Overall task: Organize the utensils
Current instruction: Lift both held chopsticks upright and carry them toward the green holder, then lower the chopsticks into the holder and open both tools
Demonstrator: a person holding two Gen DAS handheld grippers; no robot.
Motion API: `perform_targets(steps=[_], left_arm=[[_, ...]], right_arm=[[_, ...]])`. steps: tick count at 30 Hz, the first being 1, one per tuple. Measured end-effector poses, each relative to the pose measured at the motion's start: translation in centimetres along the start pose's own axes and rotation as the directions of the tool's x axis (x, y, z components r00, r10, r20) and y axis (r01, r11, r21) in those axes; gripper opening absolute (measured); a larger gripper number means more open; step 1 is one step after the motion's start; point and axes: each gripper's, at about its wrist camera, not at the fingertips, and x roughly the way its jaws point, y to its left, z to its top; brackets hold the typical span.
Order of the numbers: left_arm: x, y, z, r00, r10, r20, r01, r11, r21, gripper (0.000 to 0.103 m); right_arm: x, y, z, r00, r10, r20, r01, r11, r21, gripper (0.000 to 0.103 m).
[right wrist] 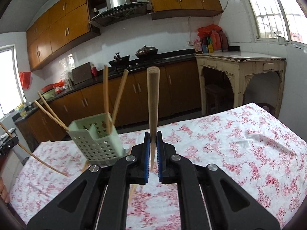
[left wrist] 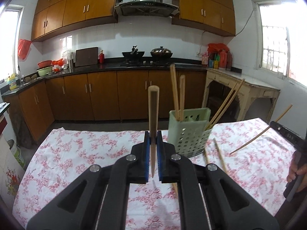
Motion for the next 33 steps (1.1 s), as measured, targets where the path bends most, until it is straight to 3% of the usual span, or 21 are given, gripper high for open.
perform_targets(steps=[6, 11, 18, 26, 33], left_arm=[[-2.1, -1.4, 3.6, 0.996, -0.079, 0.045, 0.078, 0.997, 0.004, 0.008], [-3.6, -3.5, 6.8, 0.984, -0.155, 0.091, 0.154, 0.988, 0.025, 0.008], [-2.1, -6.8, 11.3, 0.977, -0.140, 0.162, 0.129, 0.989, 0.076, 0.008], [5.6, -7.5, 13.0, 0.994, -0.102, 0.042, 0.100, 0.994, 0.045, 0.008], [9.1, -6.5, 11.7, 0.994, -0.102, -0.027, 0.102, 0.995, 0.022, 0.008]], right_arm=[[-2.2, 1.8, 4.4, 0.994, 0.109, 0.005, -0.109, 0.994, 0.022, 0.007], [-4.3, 4.0, 7.6, 0.982, 0.186, 0.043, -0.185, 0.982, -0.029, 0.007], [-2.4, 8.3, 10.1, 0.976, 0.204, 0.077, -0.194, 0.973, -0.122, 0.007], [4.6, 10.2, 9.9, 0.986, 0.157, -0.051, -0.162, 0.978, -0.132, 0.007], [7.7, 10.5, 8.5, 0.972, 0.178, -0.151, -0.194, 0.975, -0.106, 0.007]])
